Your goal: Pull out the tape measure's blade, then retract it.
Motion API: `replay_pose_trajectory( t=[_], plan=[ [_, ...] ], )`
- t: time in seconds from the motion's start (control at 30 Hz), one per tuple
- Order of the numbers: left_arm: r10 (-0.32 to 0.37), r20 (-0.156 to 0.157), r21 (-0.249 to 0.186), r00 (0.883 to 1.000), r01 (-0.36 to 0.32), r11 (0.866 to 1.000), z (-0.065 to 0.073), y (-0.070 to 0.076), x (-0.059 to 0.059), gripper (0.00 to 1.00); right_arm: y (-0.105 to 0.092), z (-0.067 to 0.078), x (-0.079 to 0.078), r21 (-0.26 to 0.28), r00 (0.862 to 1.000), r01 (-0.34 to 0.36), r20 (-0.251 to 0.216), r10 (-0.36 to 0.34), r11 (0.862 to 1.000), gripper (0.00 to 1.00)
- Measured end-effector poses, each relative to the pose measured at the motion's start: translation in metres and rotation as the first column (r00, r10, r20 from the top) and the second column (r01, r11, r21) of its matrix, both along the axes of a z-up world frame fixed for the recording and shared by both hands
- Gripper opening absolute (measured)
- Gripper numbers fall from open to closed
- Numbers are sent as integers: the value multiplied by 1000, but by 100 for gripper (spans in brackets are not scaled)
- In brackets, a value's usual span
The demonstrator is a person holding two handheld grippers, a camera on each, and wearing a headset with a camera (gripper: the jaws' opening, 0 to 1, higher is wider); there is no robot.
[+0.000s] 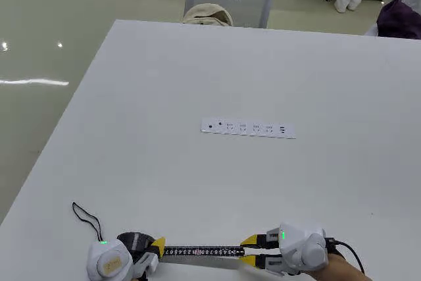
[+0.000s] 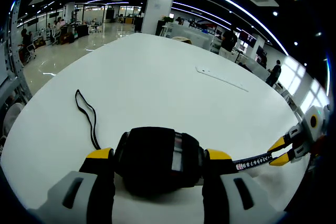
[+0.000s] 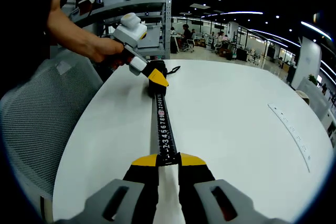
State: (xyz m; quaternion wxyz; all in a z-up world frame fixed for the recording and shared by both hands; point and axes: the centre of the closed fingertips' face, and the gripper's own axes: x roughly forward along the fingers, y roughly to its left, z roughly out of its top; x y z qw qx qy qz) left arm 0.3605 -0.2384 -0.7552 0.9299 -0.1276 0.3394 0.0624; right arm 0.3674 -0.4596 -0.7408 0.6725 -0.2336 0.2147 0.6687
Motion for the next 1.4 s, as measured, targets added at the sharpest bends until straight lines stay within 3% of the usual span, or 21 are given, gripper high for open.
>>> replay_pose_trajectory(
  t=[1.4],
  plan=[
    [4,9,-34,1000,-4,999,2,1,0,65,23,7,0,16,1000,-23,-6,23,1000,11]
  ],
)
